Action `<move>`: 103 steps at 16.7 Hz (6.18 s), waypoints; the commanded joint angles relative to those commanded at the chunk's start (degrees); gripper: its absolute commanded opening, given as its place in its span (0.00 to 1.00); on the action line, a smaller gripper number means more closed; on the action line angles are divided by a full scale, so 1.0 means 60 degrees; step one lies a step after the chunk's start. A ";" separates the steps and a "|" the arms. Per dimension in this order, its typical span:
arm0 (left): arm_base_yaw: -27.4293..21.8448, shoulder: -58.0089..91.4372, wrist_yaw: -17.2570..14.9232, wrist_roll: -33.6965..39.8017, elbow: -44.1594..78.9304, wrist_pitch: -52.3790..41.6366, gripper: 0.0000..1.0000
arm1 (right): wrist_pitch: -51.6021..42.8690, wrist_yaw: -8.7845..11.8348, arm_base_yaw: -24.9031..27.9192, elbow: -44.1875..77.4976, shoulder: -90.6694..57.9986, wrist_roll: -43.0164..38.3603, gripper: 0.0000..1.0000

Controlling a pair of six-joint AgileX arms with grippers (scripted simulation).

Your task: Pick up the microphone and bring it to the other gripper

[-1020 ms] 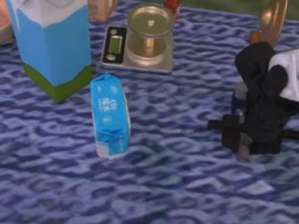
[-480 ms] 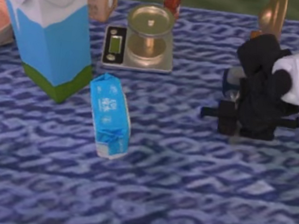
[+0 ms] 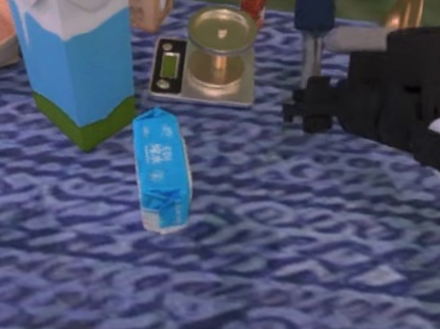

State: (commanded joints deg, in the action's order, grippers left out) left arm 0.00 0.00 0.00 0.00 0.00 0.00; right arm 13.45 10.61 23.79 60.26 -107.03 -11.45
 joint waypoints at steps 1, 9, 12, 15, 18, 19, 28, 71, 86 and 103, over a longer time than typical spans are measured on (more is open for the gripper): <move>0.0000 0.0000 0.0000 0.0000 0.0000 0.0000 1.00 | 0.0934 0.0249 -0.0004 -0.0262 0.0225 0.0252 0.00; 0.0000 0.0000 0.0000 0.0000 0.0000 0.0000 1.00 | 0.5293 0.1604 -0.0045 -0.1620 0.1805 0.1701 0.00; 0.0000 0.0000 0.0000 0.0000 0.0000 0.0000 1.00 | 0.5400 0.1642 -0.0048 -0.1659 0.1871 0.1746 0.00; 0.0000 0.0000 0.0000 0.0000 0.0000 0.0000 1.00 | 0.5390 0.1599 -0.0008 -0.1630 0.1847 0.1718 0.00; 0.0000 0.0000 0.0000 0.0000 0.0000 0.0000 1.00 | 0.5605 0.1068 0.0498 -0.1958 0.2026 0.1697 0.00; 0.0000 0.0000 0.0000 0.0000 0.0000 0.0000 1.00 | 0.5709 0.0806 0.0761 -0.2128 0.2114 0.1687 0.00; 0.0000 0.0000 0.0000 0.0000 0.0000 0.0000 1.00 | 0.6193 -0.0305 0.1998 -0.2860 0.2485 0.1629 0.00; -0.5211 1.4502 -0.3911 -0.0126 0.8922 0.5251 1.00 | 0.6214 -0.0342 0.2036 -0.2892 0.2535 0.1648 0.00; -0.5400 1.4841 -0.3728 -0.0116 0.9221 0.5339 0.32 | 0.6214 -0.0342 0.2036 -0.2892 0.2535 0.1648 0.00; -0.5400 1.4841 -0.3728 -0.0116 0.9221 0.5339 0.00 | 0.6214 -0.0342 0.2036 -0.2892 0.2535 0.1648 0.30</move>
State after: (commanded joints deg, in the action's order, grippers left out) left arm -32.40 89.05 -22.37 -0.70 55.33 32.03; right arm 50.73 8.56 36.01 42.91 -91.82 -1.56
